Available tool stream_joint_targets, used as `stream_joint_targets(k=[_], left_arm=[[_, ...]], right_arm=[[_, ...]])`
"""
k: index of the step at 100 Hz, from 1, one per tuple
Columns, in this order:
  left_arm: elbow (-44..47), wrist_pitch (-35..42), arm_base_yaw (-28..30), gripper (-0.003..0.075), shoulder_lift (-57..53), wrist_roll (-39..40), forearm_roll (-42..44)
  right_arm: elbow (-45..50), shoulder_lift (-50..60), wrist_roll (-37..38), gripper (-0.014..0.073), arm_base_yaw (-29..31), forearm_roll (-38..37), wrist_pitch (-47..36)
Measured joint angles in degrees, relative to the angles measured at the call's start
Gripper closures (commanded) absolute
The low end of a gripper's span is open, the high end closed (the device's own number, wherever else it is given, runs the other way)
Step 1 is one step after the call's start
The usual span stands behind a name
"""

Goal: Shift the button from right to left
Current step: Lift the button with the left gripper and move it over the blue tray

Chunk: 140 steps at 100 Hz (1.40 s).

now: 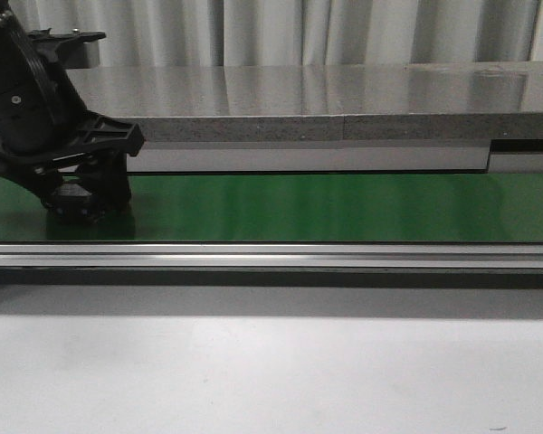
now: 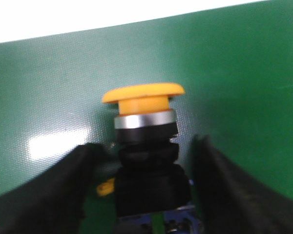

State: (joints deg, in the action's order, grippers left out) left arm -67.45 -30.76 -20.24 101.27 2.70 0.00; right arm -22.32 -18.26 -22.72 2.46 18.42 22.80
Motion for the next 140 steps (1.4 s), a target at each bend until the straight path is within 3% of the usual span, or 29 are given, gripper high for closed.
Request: stream_joint_targets(k=[12,26,44,65,112,140], left_arm=[[0.0,-0.8,0.1,0.0597,-0.1,0.0,0.7],[0.0,-2.6,0.2,0.0664,-1.8,0.0,2.0],[0.0,-4.4,2.6,0.0665,-6.8,-0.1,3.7],[0.0,-5.5,10.2,0.0665,-10.8,-0.1,6.3],[0.0,-4.8,26.0,0.0665,-11.0,-4.8,9.9],[0.0,-1.8,30.6,0.0665,-8.7,-6.4,10.2]], right_arm=[[0.0,0.0,0.0,0.0662,0.0,0.0,0.0],[0.0,0.0,0.0,0.0662,0.0,0.0,0.0],[0.0,0.0,0.0,0.0662,0.0,0.0,0.0],[0.0,0.0,0.0,0.0662,0.0,0.0,0.0],[0.0,0.0,0.0,0.0662,0.0,0.0,0.0],[0.0,0.0,0.0,0.0662,0.0,0.0,0.0]])
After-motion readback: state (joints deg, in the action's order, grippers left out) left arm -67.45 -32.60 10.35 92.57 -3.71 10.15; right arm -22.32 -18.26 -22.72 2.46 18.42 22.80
